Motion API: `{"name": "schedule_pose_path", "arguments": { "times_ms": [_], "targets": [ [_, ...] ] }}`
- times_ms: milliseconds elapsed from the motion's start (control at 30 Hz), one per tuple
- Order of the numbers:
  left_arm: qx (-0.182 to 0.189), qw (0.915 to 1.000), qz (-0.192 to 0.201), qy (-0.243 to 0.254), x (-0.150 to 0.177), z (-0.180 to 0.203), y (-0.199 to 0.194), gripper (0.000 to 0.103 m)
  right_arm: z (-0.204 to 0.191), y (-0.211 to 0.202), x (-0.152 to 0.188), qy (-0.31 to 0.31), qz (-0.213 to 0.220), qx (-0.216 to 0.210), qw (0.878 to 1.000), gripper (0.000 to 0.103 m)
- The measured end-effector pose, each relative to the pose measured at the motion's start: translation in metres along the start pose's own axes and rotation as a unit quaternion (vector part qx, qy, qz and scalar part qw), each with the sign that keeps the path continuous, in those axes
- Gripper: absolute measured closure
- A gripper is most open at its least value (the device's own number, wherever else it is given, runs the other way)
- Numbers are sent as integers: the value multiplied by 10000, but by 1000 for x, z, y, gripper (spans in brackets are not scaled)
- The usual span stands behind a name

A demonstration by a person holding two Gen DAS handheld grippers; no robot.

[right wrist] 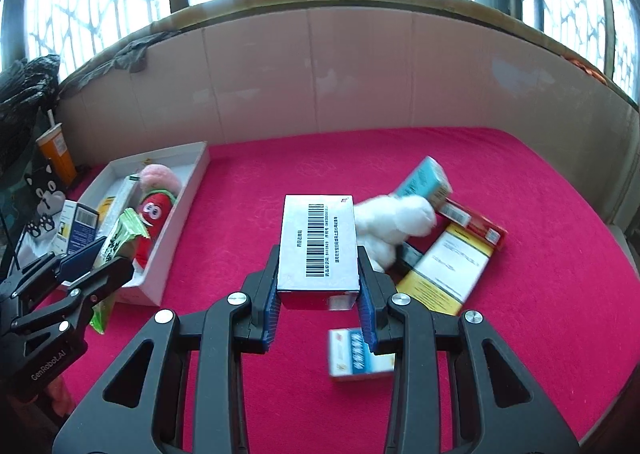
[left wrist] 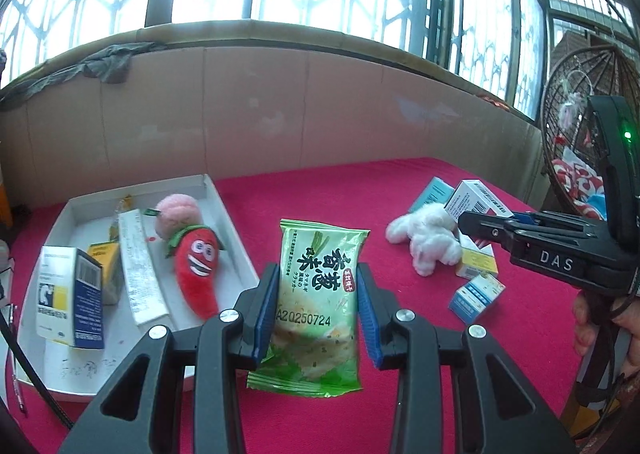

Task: Organize objects
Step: 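Carry the green snack pack with the left tool while the right tool carries the barcode box to the tray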

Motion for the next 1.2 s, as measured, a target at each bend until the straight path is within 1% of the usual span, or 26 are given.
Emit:
{"name": "schedule_pose_path", "arguments": {
  "times_ms": [167, 367, 533, 733, 900, 1000, 1200],
  "targets": [
    [-171, 9995, 136, -210, -11, -21, -8, 66, -28, -3, -18, -328, 188, -140, 9992, 71],
    [-341, 9982, 219, -432, -19, -43, -12, 66, -54, -3, -31, -511, 262, -325, 9978, 71],
    [-403, 9975, 257, -514, -23, -53, -15, 66, -74, 1, -39, -652, 272, -443, 9965, 71],
    [-533, 9966, 286, -550, -29, -65, -16, 66, -100, 11, -49, -757, 227, -665, 9947, 71],
    [-613, 9955, 371, -612, -46, -81, -23, 66, -121, 23, -56, -863, 133, -843, 9926, 71],
    [-750, 9947, 374, -590, -56, -91, -23, 66, -130, 27, -62, -856, 104, -955, 9917, 71],
    [-884, 9936, 257, -658, -72, -115, -21, 66, -147, 36, -73, -901, 34, -1151, 9893, 71]
  ]
}}
Point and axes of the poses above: each gripper's, at about its wrist camera, not at the fingertips, and y roughly the way its jaws point, z to its right, x to its underside, the point moved 3 cm from there along y, roughly the way its jaws point, and after that the axes turned 11 degrees about -y, right-handed, at the moved point
